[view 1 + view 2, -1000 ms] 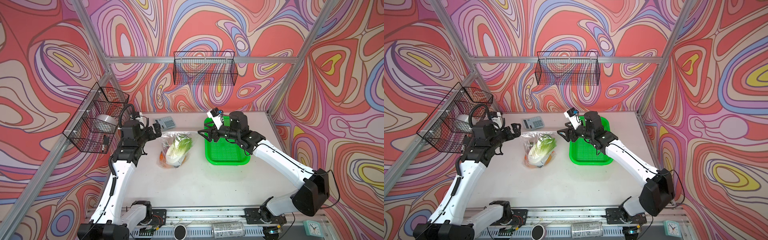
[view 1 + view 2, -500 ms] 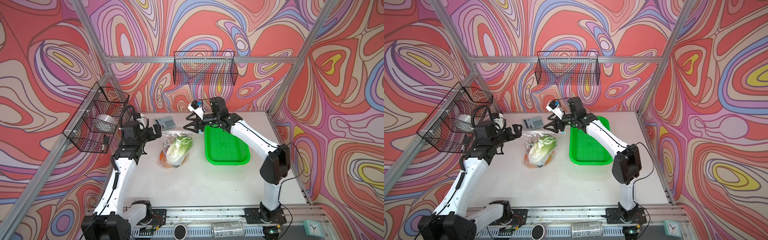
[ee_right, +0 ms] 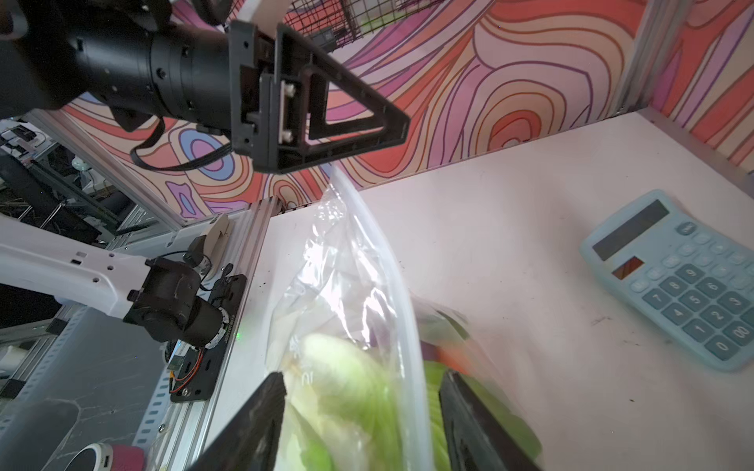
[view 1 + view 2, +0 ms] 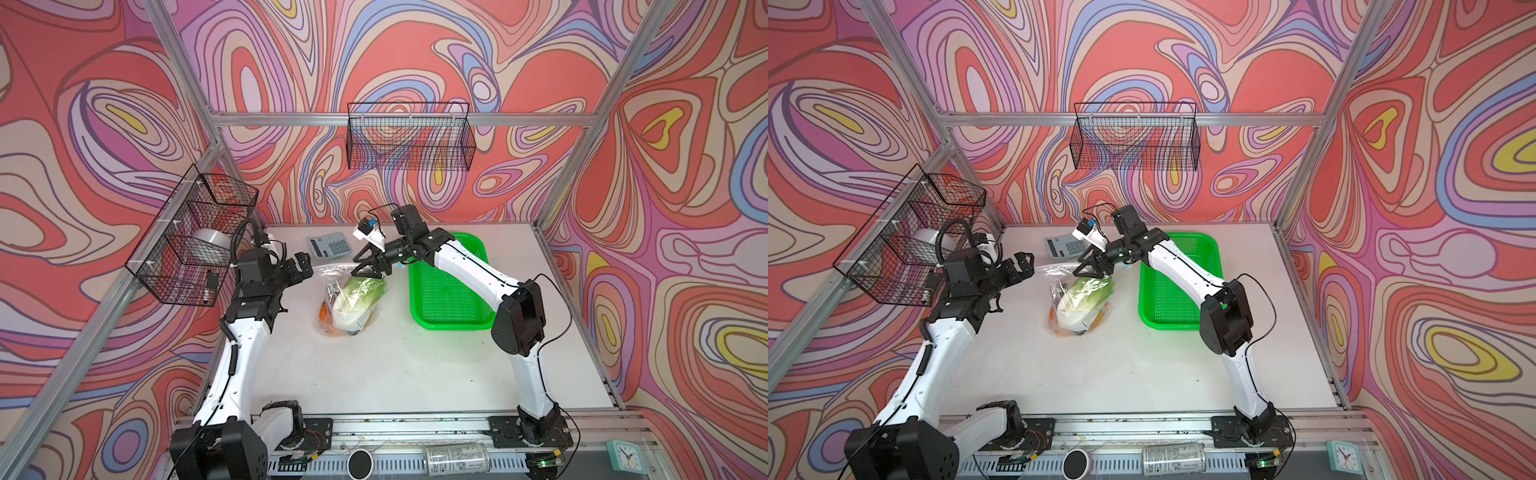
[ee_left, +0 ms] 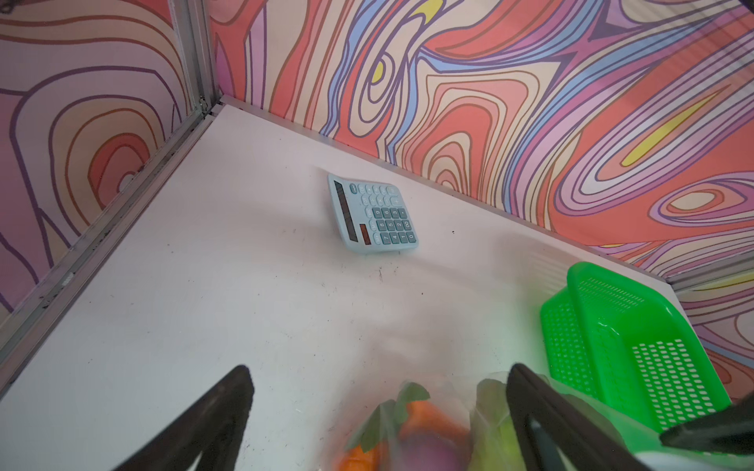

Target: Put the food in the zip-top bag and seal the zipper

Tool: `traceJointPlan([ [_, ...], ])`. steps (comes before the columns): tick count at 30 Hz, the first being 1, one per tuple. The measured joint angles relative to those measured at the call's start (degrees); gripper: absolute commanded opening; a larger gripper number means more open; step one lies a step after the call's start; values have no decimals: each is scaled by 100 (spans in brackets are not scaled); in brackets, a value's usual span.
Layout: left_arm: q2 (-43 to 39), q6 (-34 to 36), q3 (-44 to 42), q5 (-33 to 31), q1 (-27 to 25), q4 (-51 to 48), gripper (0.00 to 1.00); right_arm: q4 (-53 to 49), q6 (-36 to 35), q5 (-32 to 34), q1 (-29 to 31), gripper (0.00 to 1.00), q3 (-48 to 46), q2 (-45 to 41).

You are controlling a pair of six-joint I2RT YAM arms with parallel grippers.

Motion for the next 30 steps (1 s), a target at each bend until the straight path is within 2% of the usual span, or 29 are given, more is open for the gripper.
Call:
traceJointPlan([
  [3,-2,0,-39,-39,-2,28,100,-94,-22,7,22,57,0,2],
  [4,-2,0,-52,-59,0,31,100,-107,-33,28,13,51,0,2],
  [9,-15,0,-57,-144,4,37,100,-109,-63,142,-20,19,0,2],
  [11,-28,0,-57,-166,11,42,100,-96,-50,195,-22,0,0,2],
  [16,-63,2,-111,-256,33,68,100,105,76,330,-4,0,-223,-109],
  [20,-90,0,-212,-387,44,127,100,321,184,531,153,0,-798,-614],
  [30,-120,-20,-380,-566,72,223,100,463,310,796,1296,0,-1338,-2374],
])
